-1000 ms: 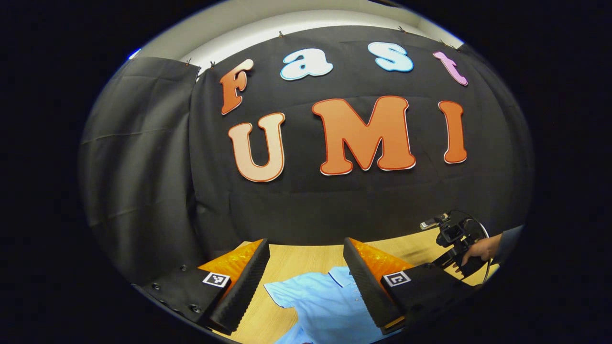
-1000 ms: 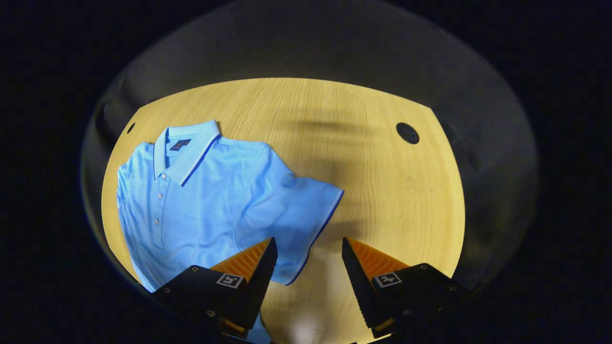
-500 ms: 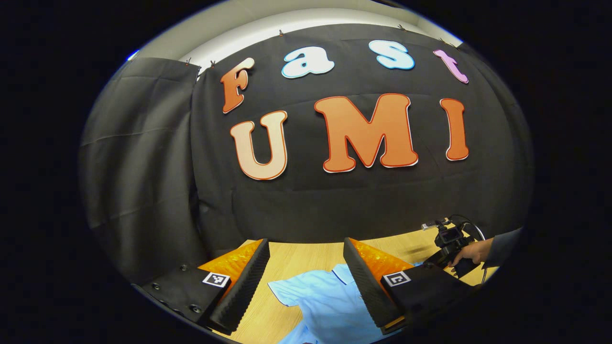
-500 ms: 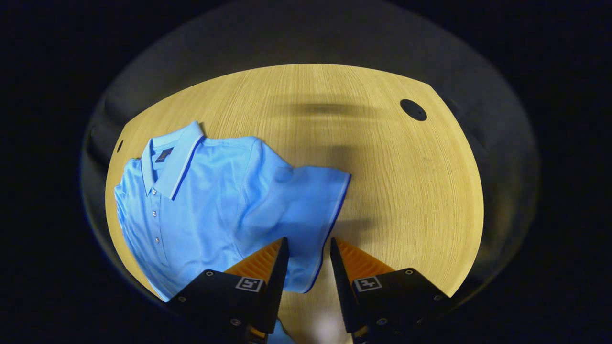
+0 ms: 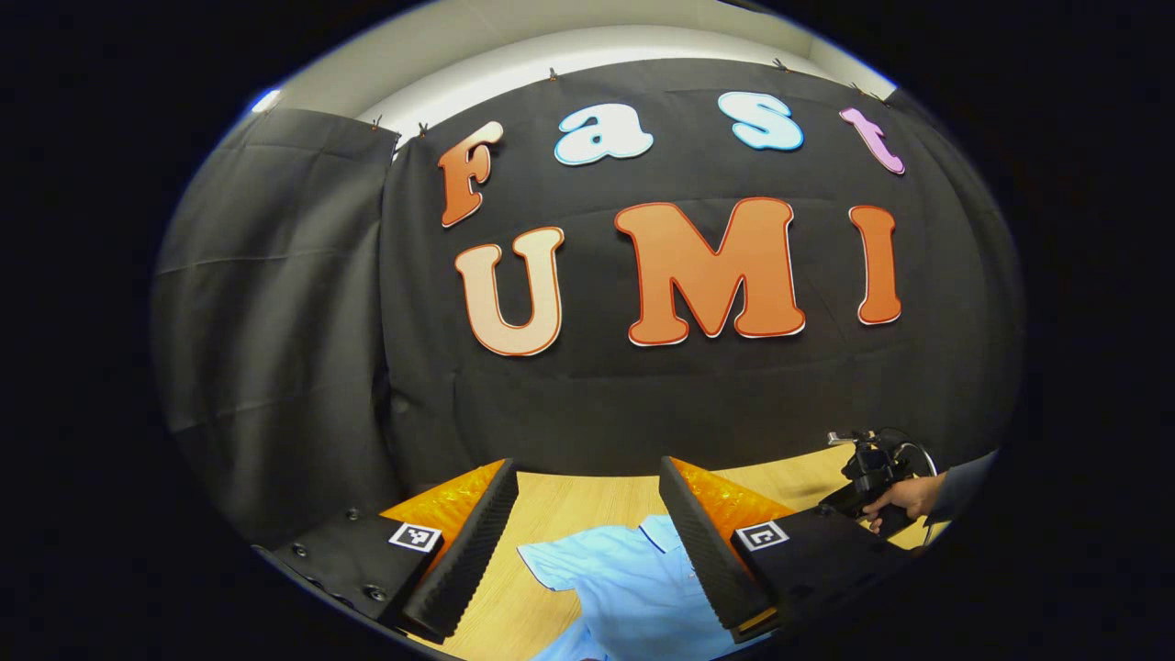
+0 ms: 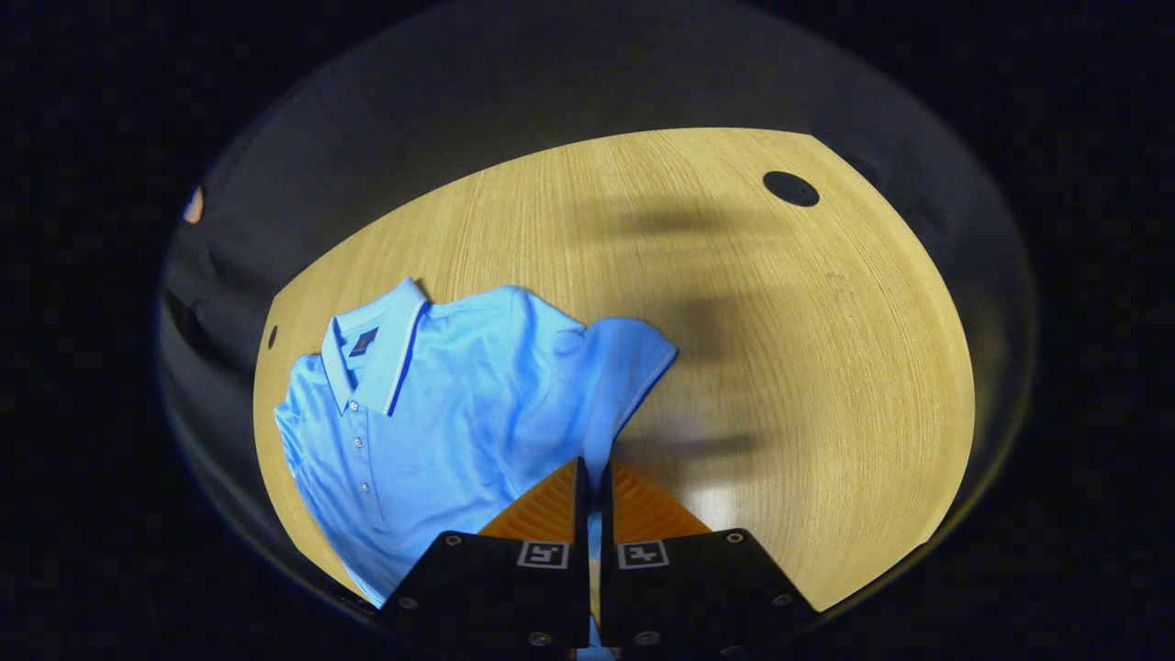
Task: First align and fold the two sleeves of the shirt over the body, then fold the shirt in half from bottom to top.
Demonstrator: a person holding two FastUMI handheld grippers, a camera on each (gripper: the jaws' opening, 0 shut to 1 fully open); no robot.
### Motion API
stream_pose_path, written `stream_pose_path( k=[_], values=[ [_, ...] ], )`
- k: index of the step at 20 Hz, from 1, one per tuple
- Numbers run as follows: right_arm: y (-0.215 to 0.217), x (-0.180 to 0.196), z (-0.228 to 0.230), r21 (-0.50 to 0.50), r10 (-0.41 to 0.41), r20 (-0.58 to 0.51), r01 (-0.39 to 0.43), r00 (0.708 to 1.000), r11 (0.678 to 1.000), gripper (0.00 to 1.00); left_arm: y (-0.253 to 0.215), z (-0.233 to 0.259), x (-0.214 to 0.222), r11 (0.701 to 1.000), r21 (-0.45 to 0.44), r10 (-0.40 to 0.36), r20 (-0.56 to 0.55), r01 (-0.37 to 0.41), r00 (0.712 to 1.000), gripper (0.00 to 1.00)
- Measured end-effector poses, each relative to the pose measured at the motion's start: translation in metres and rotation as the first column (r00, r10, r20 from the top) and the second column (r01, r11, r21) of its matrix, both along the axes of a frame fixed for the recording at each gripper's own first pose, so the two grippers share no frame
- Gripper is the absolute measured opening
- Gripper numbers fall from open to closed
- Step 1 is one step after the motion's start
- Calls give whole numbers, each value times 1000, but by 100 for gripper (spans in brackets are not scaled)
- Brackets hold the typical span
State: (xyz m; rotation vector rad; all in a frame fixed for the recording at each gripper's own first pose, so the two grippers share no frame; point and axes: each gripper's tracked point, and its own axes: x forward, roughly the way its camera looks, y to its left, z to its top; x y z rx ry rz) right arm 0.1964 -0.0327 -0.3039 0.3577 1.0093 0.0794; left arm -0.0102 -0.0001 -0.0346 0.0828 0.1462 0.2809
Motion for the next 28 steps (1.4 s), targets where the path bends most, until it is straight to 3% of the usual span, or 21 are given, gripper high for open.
stream_pose_path(
  k=[5, 10, 14, 17, 20, 22, 25, 28],
  values=[
    [29, 12, 39, 77, 33, 124, -42, 992, 996, 5, 2, 2, -7, 1000, 1, 13, 8, -13, 1000, 100],
    [74, 9, 58, 60, 145, 176, -157, 974, 986, 5, 18, 4, -16, 998, 26, 61, 13, -62, 998, 100],
    [110, 9, 65, 21, 223, 202, -231, 954, 973, 5, 39, -10, -18, 995, -2, 104, -6, -104, 995, 100],
    [136, 7, 68, 10, 243, 219, -251, 945, 968, 8, 52, -26, -14, 996, -31, 80, -24, -81, 996, 100],
    [156, -6, 67, -13, 280, 208, -283, 937, 959, 11, 68, -45, 3, 996, -88, 9, -46, -13, 999, 100],
    [160, -12, 73, -52, 284, 223, -279, 933, 959, 21, 84, -65, 17, 989, -142, -49, -70, 38, 996, 100],
    [154, -22, 93, -106, 256, 271, -236, 928, 966, 59, 106, -104, 40, 961, -261, -128, -140, 88, 982, 100],
    [140, -35, 111, -148, 201, 317, -161, 927, 976, 77, 127, -145, 59, 934, -347, -177, -241, 86, 954, 98]
  ],
)
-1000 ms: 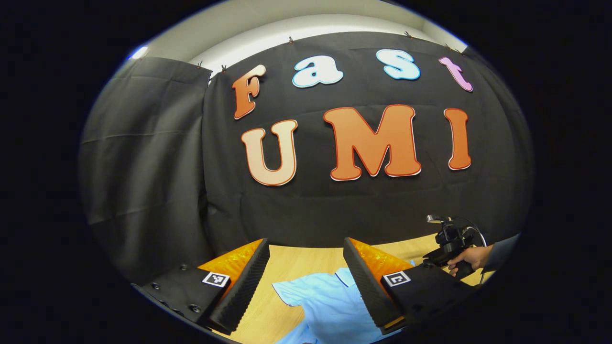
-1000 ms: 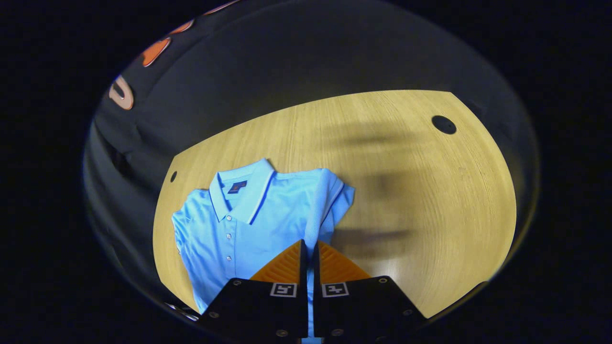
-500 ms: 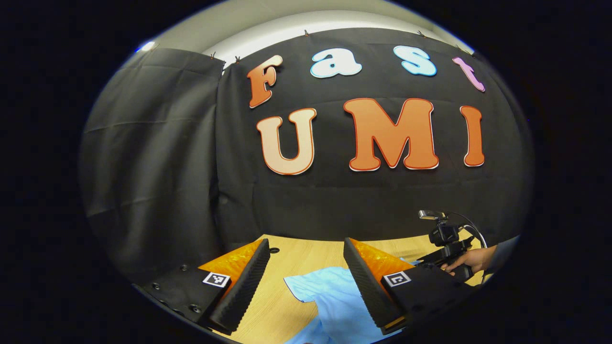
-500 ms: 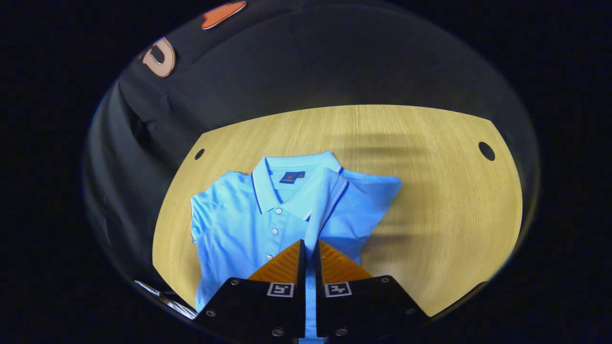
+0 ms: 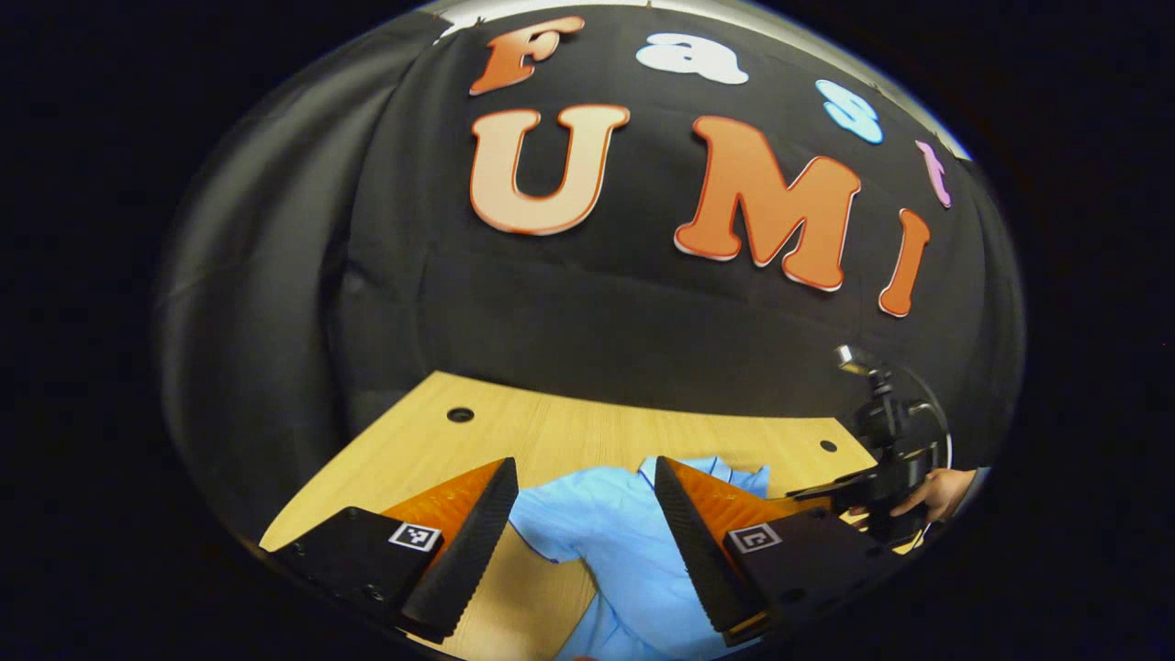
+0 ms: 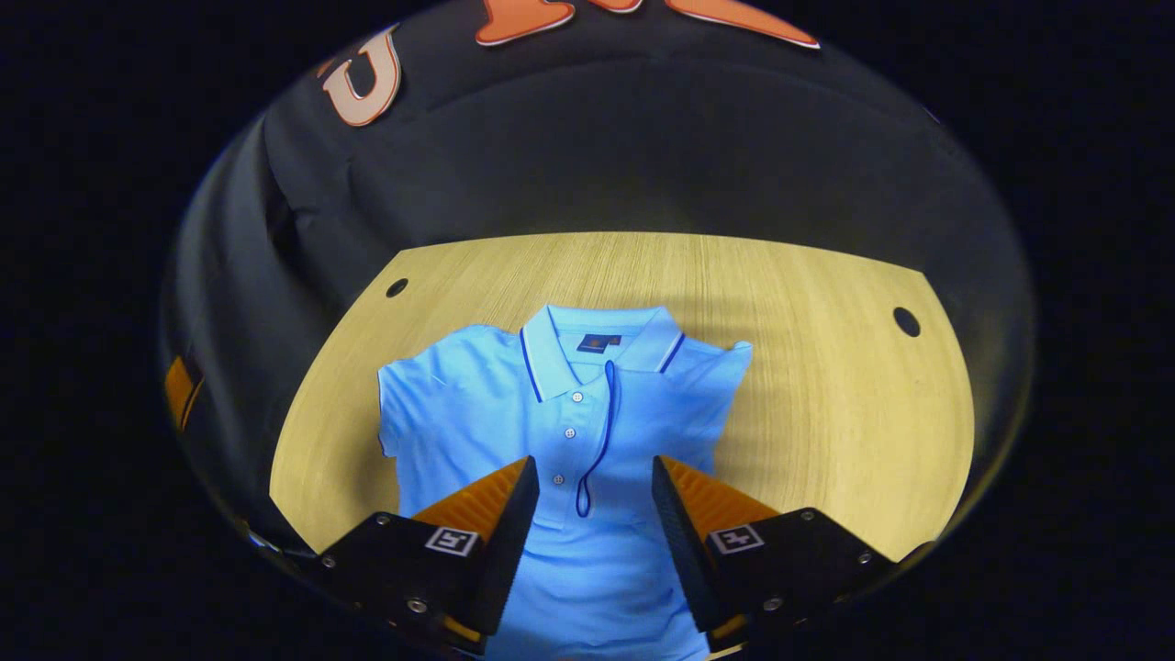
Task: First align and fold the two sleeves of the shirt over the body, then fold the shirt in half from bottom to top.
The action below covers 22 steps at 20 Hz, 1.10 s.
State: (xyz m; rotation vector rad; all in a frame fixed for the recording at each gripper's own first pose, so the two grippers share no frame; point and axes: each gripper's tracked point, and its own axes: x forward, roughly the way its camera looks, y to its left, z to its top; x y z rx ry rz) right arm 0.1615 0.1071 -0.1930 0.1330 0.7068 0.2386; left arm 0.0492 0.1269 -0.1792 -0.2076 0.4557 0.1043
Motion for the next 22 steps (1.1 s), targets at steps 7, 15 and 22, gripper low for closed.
stream_pose_path(
  k=[7, 15, 22],
  values=[
    [-46, -48, 25, -26, -192, 87, 195, 977, 980, 96, 26, -92, 32, 991, -104, -107, -264, 82, 959, 98],
    [-84, -102, 36, -131, -258, 181, 283, 949, 950, 97, 38, -171, 60, 978, -206, -92, -506, -16, 857, 98],
    [-100, -134, 37, -142, -287, 201, 318, 937, 937, 98, 46, -232, 73, 975, -171, -13, -679, -141, 734, 99]
  ],
)
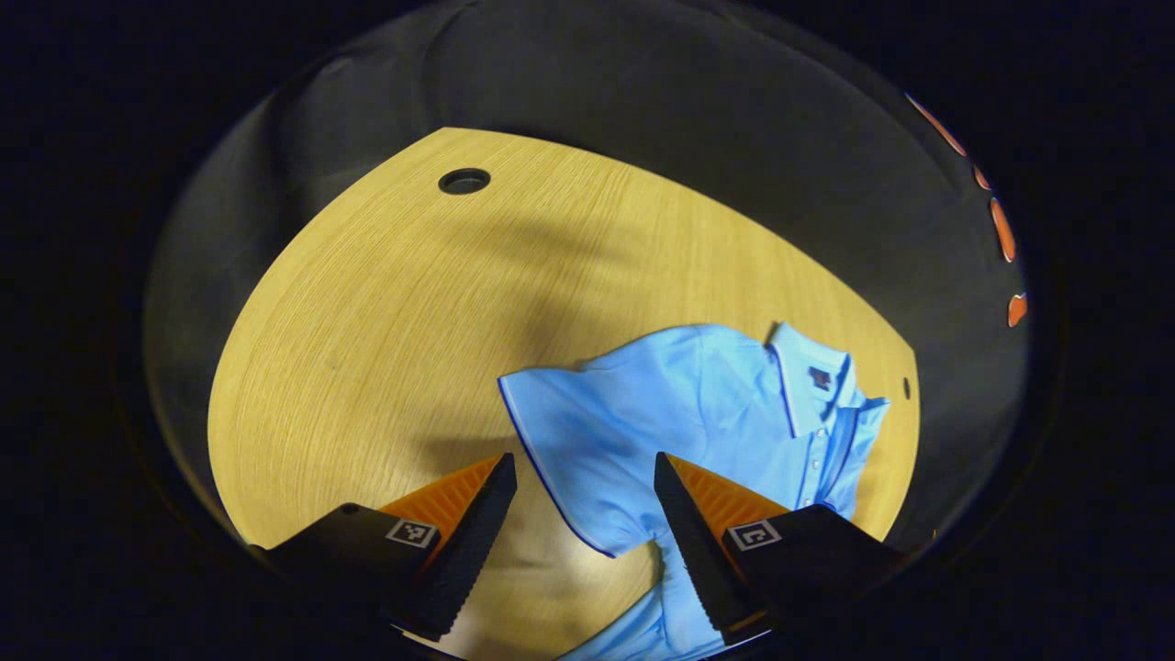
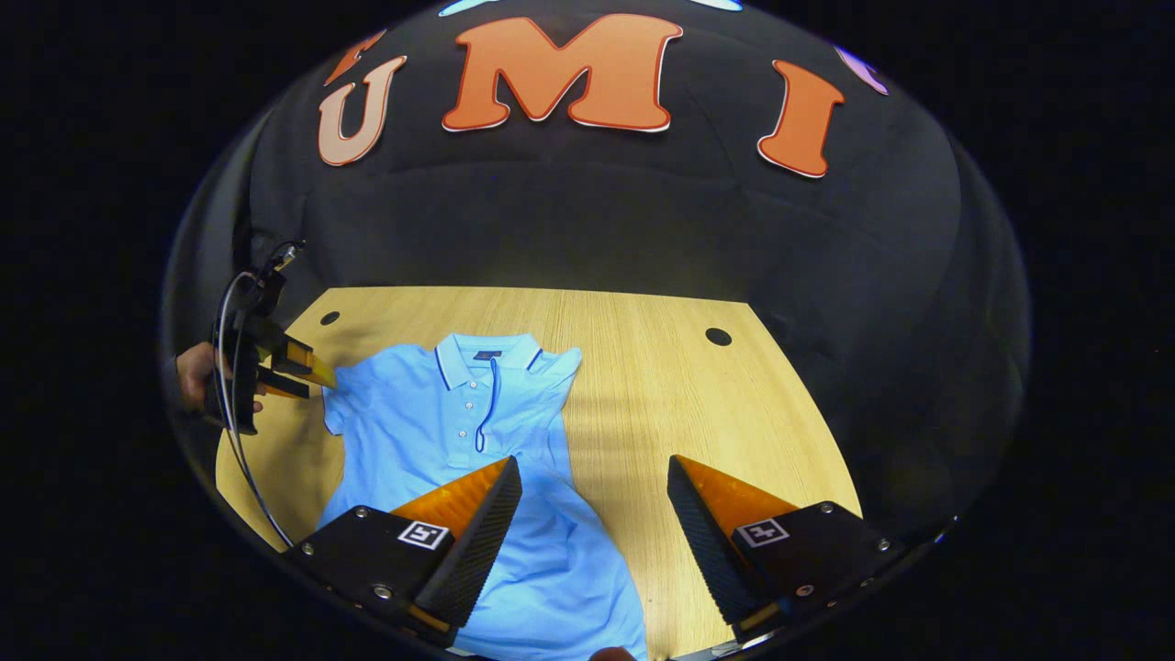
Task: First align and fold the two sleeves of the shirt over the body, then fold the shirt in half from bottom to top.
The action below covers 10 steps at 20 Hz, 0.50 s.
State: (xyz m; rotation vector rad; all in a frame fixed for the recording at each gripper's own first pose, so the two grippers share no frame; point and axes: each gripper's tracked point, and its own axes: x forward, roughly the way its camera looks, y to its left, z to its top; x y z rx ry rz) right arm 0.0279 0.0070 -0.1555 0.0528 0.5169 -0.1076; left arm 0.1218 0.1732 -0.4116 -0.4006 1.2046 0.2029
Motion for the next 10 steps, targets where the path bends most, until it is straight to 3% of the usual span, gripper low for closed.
stream_pose_path(
  k=[3, 4, 5, 9, 10],
  values=[
    [-7, -14, -6, 10, -21, -11, 21, 1000, 1000, 98, 4, -16, 1, 998, 62, -28, -79, 33, 997, 99],
    [-10, -18, -8, 19, -28, -16, 28, 999, 999, 98, 3, -21, 0, 997, 76, -26, -100, 34, 995, 94],
    [-13, -23, -10, 22, -37, -20, 38, 999, 999, 98, 5, -22, 2, 994, 105, -28, -109, 39, 994, 98],
    [-26, -37, -14, 29, -78, -18, 78, 997, 997, 98, 0, -24, 12, 986, 148, -57, -109, 73, 992, 93],
    [-28, -41, -14, 40, -88, -17, 88, 996, 995, 98, -4, -24, 15, 987, 144, -64, -99, 78, 993, 73]
  ],
)
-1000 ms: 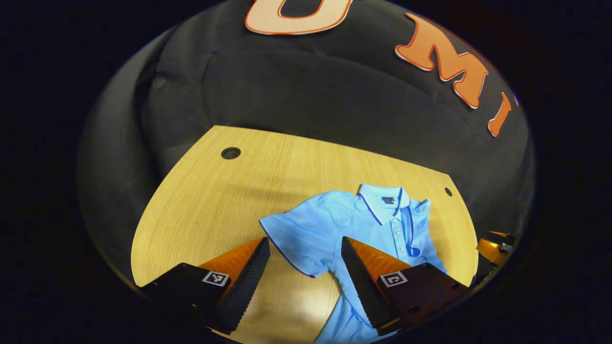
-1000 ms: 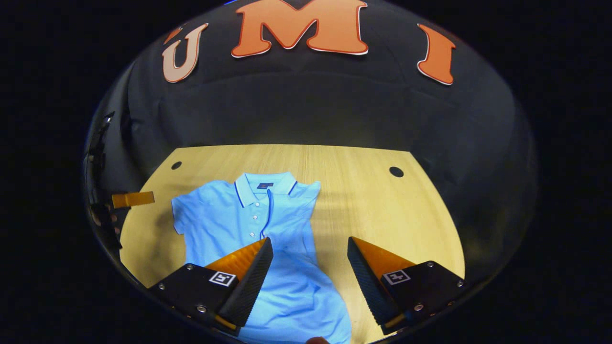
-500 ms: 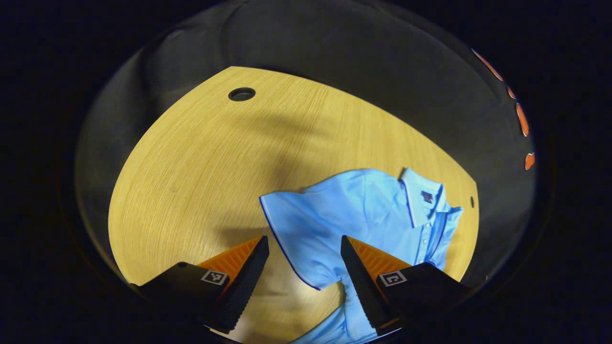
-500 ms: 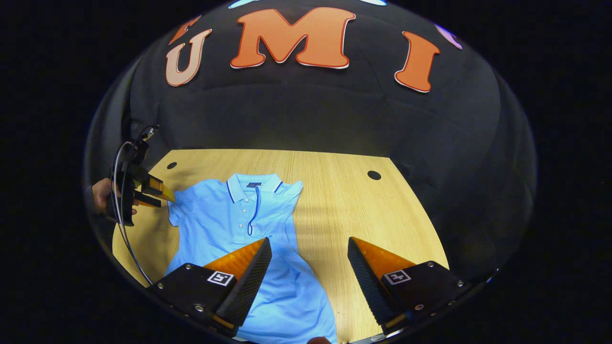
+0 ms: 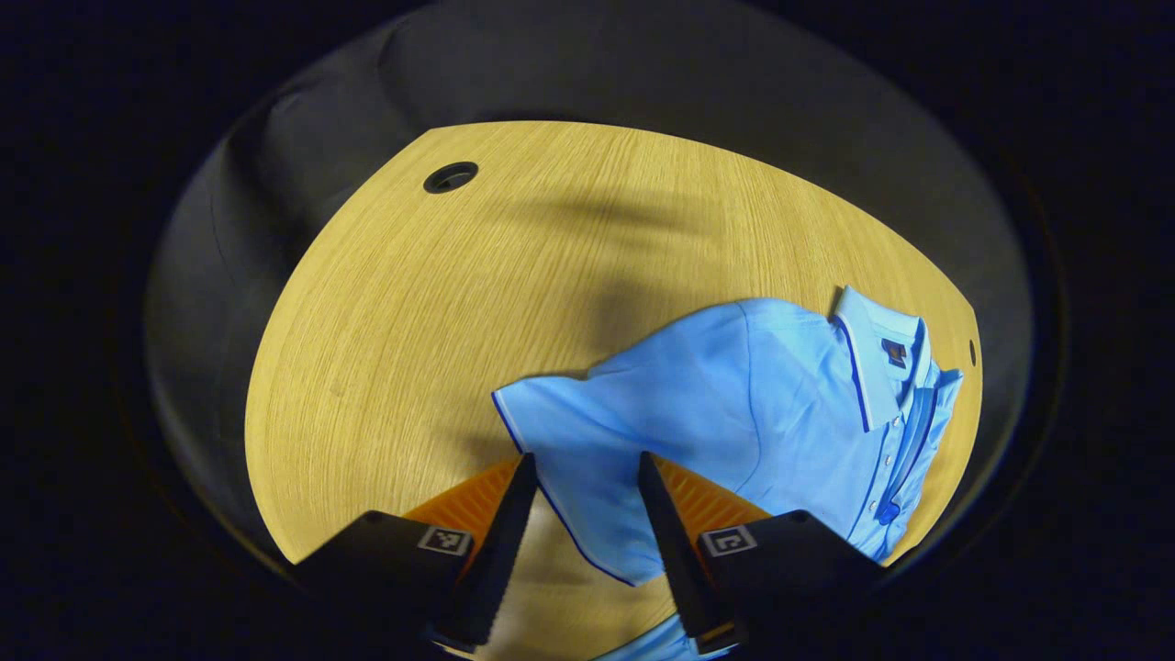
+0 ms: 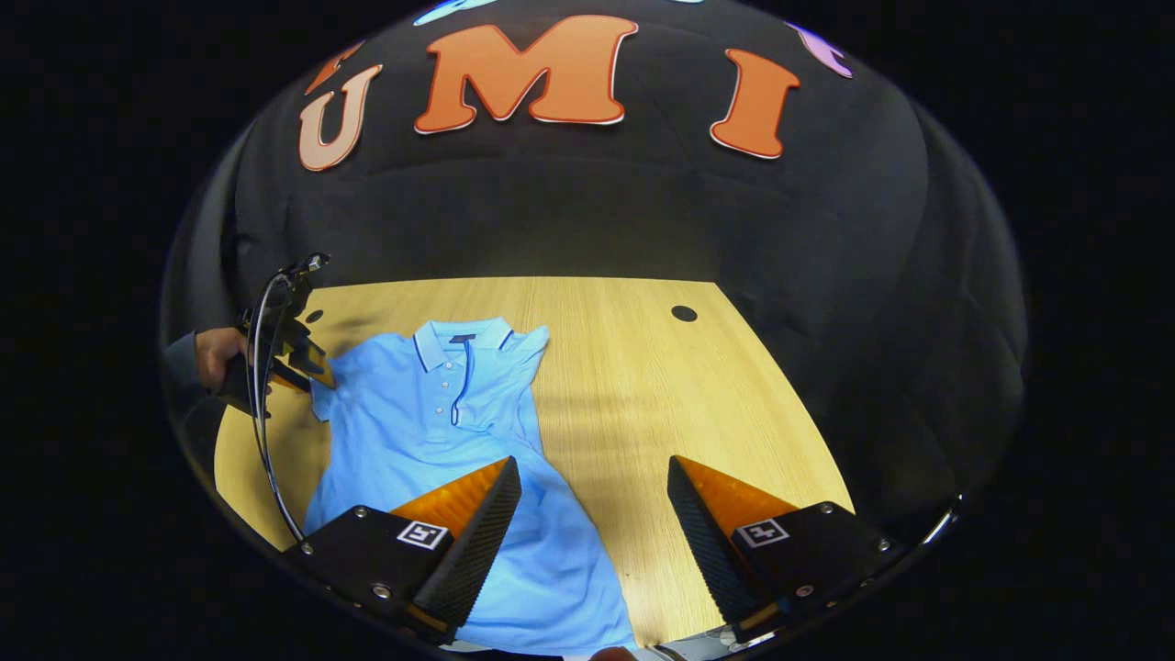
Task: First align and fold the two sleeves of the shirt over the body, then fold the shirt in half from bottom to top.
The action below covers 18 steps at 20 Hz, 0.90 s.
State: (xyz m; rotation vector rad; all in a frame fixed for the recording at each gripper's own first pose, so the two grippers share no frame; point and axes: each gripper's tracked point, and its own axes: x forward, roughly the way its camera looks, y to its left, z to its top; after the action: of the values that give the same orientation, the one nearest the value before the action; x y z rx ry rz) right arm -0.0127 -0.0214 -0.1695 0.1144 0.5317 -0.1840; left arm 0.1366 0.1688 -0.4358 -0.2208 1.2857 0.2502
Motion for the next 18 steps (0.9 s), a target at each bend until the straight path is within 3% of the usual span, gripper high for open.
stream_pose_path(
  k=[3, 4, 10, 18],
  values=[
    [-6, -9, -6, 20, -27, 0, 28, 1000, 999, 98, -15, 1, 4, 999, -25, -25, 10, 26, 1000, 14],
    [-7, -11, -8, 22, -36, -2, 36, 999, 999, 98, -21, 3, 5, 998, -45, -40, 17, 41, 999, 8],
    [-16, -34, -20, 44, -76, -23, 77, 997, 996, 98, -51, 36, 29, 987, -64, -137, 141, 147, 981, 8],
    [-29, -66, -35, 64, -139, -50, 142, 989, 988, 98, -132, 74, 46, 939, -123, -284, 242, 320, 928, 8]
  ],
)
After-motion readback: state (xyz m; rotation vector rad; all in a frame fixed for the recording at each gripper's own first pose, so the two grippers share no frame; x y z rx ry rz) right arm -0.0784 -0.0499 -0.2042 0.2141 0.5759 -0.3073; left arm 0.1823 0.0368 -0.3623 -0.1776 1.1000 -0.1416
